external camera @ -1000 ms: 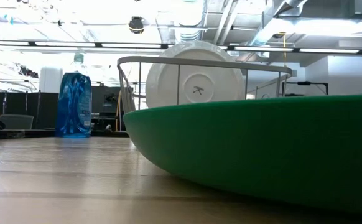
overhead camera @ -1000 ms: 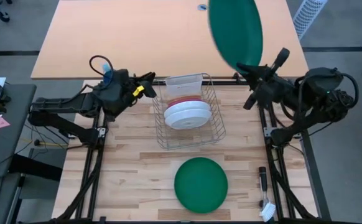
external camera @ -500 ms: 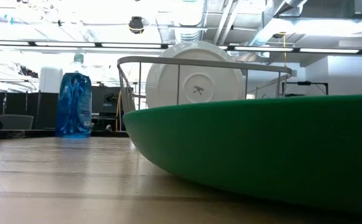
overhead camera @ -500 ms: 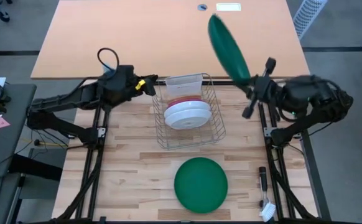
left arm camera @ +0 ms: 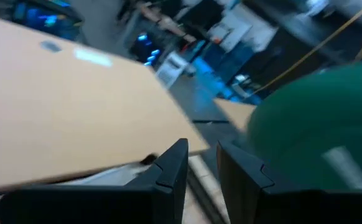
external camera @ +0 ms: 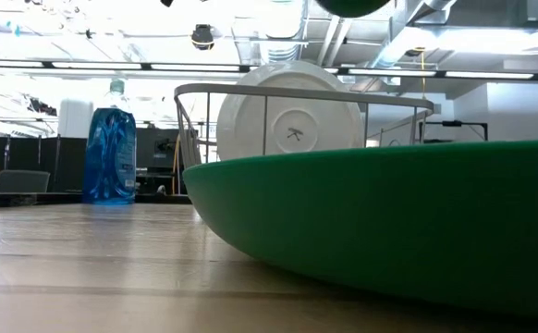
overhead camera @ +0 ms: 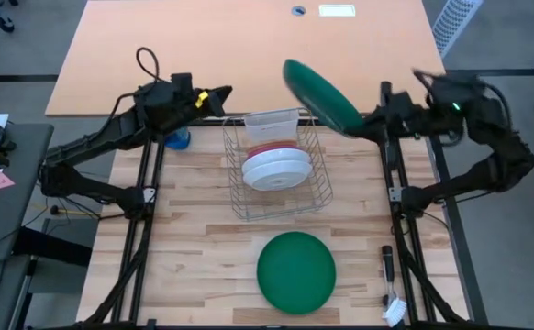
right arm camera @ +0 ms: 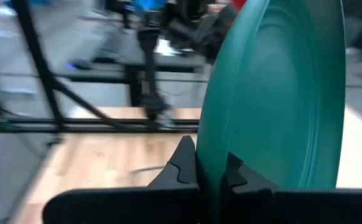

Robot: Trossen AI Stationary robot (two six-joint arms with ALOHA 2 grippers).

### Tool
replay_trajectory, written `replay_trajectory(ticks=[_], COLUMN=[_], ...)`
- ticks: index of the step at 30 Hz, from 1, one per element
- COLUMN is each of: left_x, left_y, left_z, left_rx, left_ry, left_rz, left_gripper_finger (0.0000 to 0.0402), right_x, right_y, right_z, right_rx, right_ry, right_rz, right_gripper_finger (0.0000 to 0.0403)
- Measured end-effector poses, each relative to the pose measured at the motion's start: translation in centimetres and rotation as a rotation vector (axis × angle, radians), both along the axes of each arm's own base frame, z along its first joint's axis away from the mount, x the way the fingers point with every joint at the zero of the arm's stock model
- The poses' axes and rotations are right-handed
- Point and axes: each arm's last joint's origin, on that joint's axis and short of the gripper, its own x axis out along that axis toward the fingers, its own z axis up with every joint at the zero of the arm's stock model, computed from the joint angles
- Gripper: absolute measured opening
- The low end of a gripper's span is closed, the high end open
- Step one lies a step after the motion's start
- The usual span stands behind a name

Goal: Sort dishes
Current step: Put the green plate in the dish rack

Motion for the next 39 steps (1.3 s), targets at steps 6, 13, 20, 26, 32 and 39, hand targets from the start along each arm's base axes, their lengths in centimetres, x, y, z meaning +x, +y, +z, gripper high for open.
replay_trajectory(ticks=[6,13,20,26,32,39], left_x=[-0.6,-0.4,-0.1,0.1,-0.1,-0.2], left_y=[-0.2,-0.3,-0.7,-1.6,-2.0,-2.1], left_z=[1.4,1.1,0.2,-0.8,-0.8,-1.3], left_rx=[0.062,0.092,0.013,-0.071,-0.061,-0.067], left_ry=[-0.097,-0.041,0.013,0.079,0.092,0.158], left_rz=[-0.046,-0.109,-0.253,-0.302,-0.299,-0.301], left_gripper_finger=[0.0079,0.0080,0.0104,0.0128,0.0130,0.0130], right_x=[1.4,5.4,8.9,12.1,14.3,15.7], right_y=[-4.4,-6.7,-5.3,-5.0,-5.7,-7.3], right_z=[-0.9,-3.1,-5.0,-7.9,-11.9,-15.3], right_rx=[0.354,0.641,0.526,0.564,0.536,0.501], right_ry=[0.026,0.136,0.188,0.279,0.423,0.590], right_rz=[0.265,0.593,0.752,0.882,0.881,0.797], right_gripper_finger=[0.0006,0.0006,0.0006,0.0007,0.0006,0.0006])
